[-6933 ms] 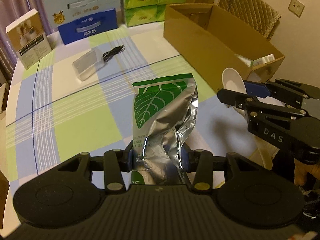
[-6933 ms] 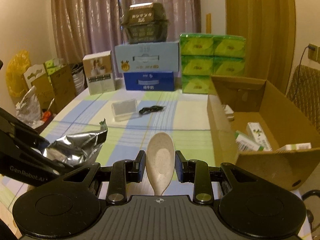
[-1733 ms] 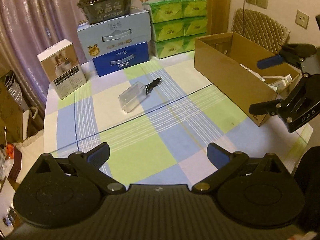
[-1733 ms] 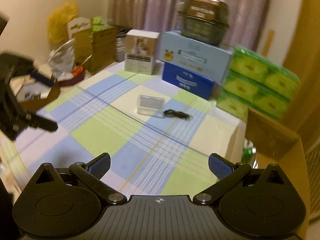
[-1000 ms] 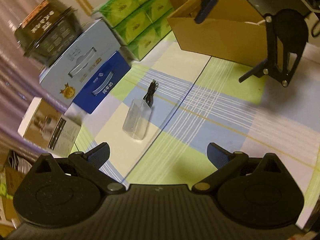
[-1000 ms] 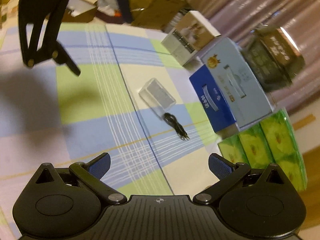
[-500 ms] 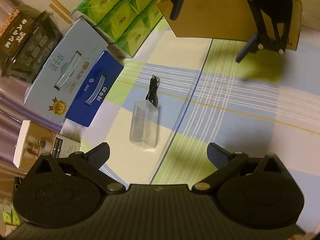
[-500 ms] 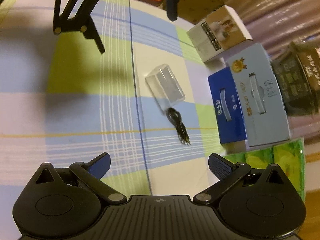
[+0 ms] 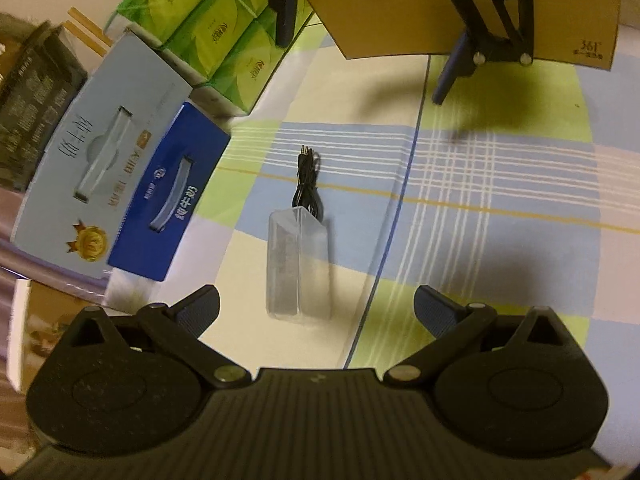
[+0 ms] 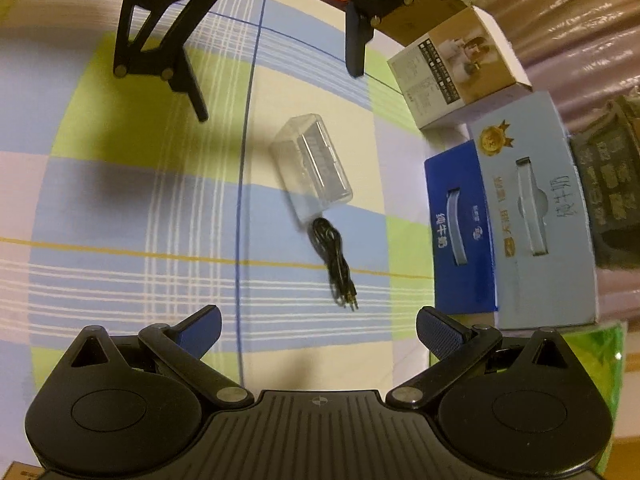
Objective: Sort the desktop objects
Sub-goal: 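Grasp the clear plastic case with the left tool while the right tool grasps the black cable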
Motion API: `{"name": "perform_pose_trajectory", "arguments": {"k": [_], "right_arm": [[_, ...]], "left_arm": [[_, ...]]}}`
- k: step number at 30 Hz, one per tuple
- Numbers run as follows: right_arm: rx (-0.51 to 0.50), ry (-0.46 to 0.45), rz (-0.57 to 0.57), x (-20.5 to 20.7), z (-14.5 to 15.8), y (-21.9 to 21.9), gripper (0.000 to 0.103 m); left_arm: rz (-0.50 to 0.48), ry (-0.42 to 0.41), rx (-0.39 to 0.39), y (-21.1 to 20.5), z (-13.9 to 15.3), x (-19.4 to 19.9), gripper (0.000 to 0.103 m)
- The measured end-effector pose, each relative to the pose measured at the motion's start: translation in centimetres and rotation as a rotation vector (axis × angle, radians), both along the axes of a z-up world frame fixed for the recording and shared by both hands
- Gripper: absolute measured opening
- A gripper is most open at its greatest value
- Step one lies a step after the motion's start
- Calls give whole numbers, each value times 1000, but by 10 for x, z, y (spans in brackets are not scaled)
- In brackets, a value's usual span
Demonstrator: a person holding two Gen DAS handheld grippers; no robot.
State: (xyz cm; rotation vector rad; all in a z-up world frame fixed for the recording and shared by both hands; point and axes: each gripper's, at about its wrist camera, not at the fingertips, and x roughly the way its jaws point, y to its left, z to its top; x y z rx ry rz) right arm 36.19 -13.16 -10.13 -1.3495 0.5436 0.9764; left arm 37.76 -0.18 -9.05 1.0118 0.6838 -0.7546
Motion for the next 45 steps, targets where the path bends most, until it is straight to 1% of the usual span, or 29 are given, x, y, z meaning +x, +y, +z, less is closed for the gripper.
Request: {"name": "perform_pose_trajectory", "arguments": {"k": [5, 6, 8, 13, 15, 16, 19, 21, 22, 23, 24, 25, 27, 28, 29, 36, 39, 40, 43, 45], "right_arm": [[4, 53, 21, 18, -8, 13, 100], [4, 65, 27, 22, -10, 16, 98], [-4, 79, 28, 30, -15, 20, 87], [-26, 92, 25, 47, -28, 30, 79], [-42, 93, 29, 51, -34, 33, 76], [-44, 97, 27, 54, -36, 35, 74], [-20, 109, 11, 61, -40, 38, 72], [-23, 116, 9, 65, -44, 40, 69], [-31, 116, 9, 67, -46, 41, 67], [-37, 120, 8, 69, -48, 42, 66], [-41, 126, 3, 72, -49, 42, 65], [-41, 132, -3, 75, -50, 43, 64], [-31, 140, -11, 80, -51, 44, 63], [-24, 144, -17, 82, -51, 45, 62], [-18, 152, -24, 85, -51, 46, 61], [29, 202, -57, 98, -50, 52, 55], [52, 248, -101, 105, -48, 54, 54], [57, 268, -118, 108, -47, 55, 52], [60, 334, -172, 112, -44, 57, 40], [65, 350, -216, 112, -43, 58, 37]], "left_arm": [[4, 42, -31, -3, -8, 25, 100], [2, 49, -35, -4, -9, 29, 99], [-7, 65, -32, -7, -12, 38, 97], [-15, 85, -24, -12, -22, 57, 90], [-6, 101, -27, -13, -25, 64, 82], [-1, 110, -29, -13, -27, 68, 80], [3, 124, -33, -11, -31, 75, 77], [6, 134, -30, -8, -34, 78, 68], [9, 140, -26, -7, -37, 80, 66], [10, 146, -24, -6, -38, 81, 60], [12, 154, -22, -5, -40, 82, 52], [18, 163, -21, -5, -41, 83, 47], [29, 194, -33, -4, -42, 84, 30], [26, 202, -35, -4, -42, 83, 28], [24, 206, -31, -4, -43, 82, 26], [23, 224, -31, 5, -44, 79, 26], [36, 239, -45, 10, -43, 76, 26], [48, 249, -56, 11, -43, 77, 26], [74, 269, -79, 13, -42, 75, 26], [80, 279, -84, 13, -42, 71, 26]]}}
